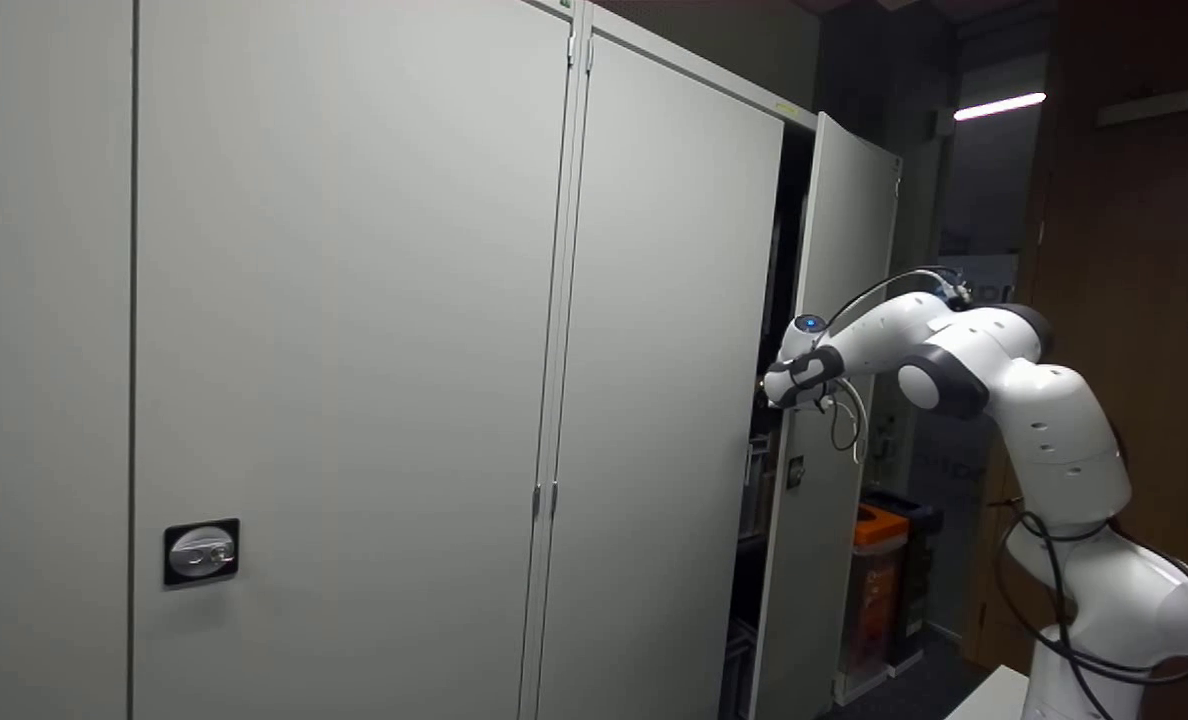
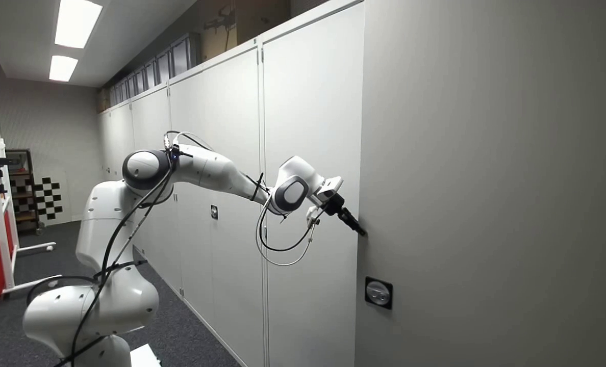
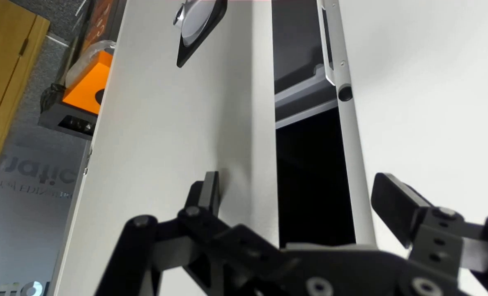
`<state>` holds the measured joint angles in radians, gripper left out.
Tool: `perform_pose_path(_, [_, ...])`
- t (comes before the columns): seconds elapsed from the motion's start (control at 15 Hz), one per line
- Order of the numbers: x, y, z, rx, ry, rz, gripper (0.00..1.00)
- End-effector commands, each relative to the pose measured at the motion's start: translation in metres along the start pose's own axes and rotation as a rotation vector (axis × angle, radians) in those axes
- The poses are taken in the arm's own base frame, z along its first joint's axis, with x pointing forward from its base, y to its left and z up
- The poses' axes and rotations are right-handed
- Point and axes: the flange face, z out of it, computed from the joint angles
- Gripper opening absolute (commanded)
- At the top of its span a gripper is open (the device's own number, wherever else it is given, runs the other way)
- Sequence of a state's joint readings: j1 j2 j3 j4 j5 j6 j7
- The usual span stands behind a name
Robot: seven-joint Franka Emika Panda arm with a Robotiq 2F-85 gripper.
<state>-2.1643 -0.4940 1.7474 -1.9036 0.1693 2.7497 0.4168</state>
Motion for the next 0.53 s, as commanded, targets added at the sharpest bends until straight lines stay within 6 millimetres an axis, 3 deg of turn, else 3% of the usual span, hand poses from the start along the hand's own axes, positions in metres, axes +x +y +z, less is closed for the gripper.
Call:
perform_pose_path(0.0, [0.020,-0.003,-0.005,0.058,0.024,-0.018,1.00])
perform_pose_path(0.47, [0.034,-0.004,-0.003,0.108,0.025,-0.040,1.00])
